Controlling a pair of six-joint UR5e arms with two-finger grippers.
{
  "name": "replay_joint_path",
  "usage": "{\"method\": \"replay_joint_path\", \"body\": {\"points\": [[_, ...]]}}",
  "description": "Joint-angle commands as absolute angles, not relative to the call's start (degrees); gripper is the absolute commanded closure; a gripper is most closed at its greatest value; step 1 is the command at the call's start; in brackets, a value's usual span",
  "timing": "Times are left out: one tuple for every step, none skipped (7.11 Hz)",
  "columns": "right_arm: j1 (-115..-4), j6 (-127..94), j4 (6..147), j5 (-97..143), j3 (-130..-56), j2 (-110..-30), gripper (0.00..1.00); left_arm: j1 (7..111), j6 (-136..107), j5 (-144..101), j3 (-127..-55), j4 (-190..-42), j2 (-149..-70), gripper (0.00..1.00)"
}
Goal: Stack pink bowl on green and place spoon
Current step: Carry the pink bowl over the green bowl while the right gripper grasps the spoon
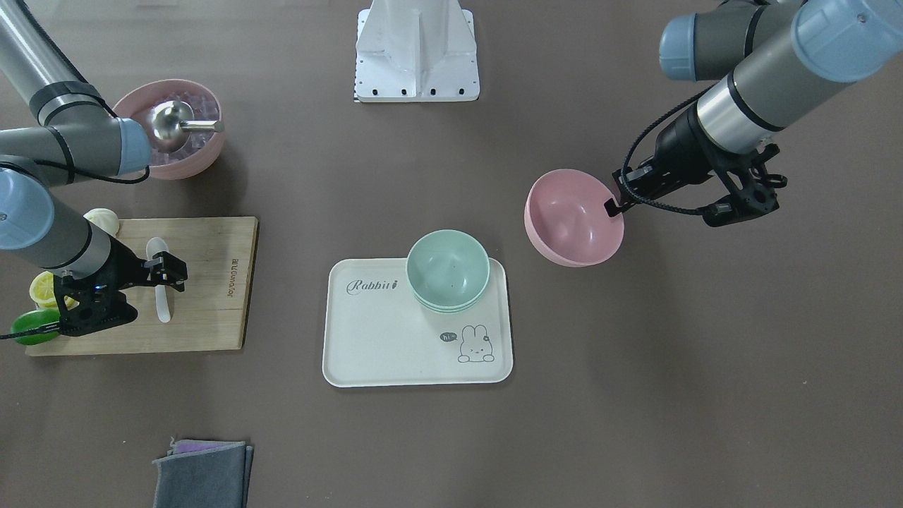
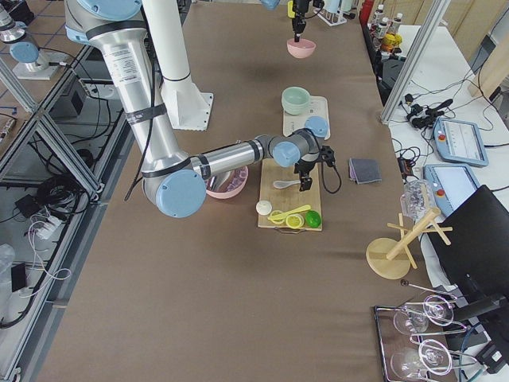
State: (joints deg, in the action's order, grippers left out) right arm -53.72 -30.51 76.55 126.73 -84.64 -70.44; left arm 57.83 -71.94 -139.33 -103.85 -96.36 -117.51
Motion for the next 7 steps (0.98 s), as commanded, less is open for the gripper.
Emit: {"method": "replay_joint_path", "body": {"points": [[-53.18, -30.59, 76.46, 126.65, -84.37, -70.49, 0.31, 57.83, -71.72, -139.39, -103.36, -96.59, -117.51, 1.0], [-52.91, -30.59, 76.38, 126.65, -84.37, -70.49, 0.45, 57.83, -71.72, -139.39, -103.19, -96.59, -117.51, 1.0], [-52.74, -30.59, 76.46, 126.65, -84.37, -70.49, 0.52, 57.83, -71.72, -139.39, -102.84, -96.68, -117.51, 1.0], [-52.73, -30.5, 76.38, 126.74, -84.46, -70.49, 0.76, 57.83, -71.72, -139.39, -102.75, -96.68, -117.51, 1.0], [-52.73, -30.32, 76.29, 126.74, -84.46, -70.49, 1.0, 57.83, -71.72, -139.39, -102.74, -96.68, -117.51, 1.0], [-52.82, -29.89, 76.29, 126.74, -85.33, -70.49, 1.0, 57.75, -71.72, -139.39, -102.83, -96.68, -117.6, 1.0], [-52.82, -30.4, 76.29, 126.65, -85.6, -70.4, 1.0, 57.83, -71.72, -139.39, -102.83, -96.68, -117.95, 1.0]]}}
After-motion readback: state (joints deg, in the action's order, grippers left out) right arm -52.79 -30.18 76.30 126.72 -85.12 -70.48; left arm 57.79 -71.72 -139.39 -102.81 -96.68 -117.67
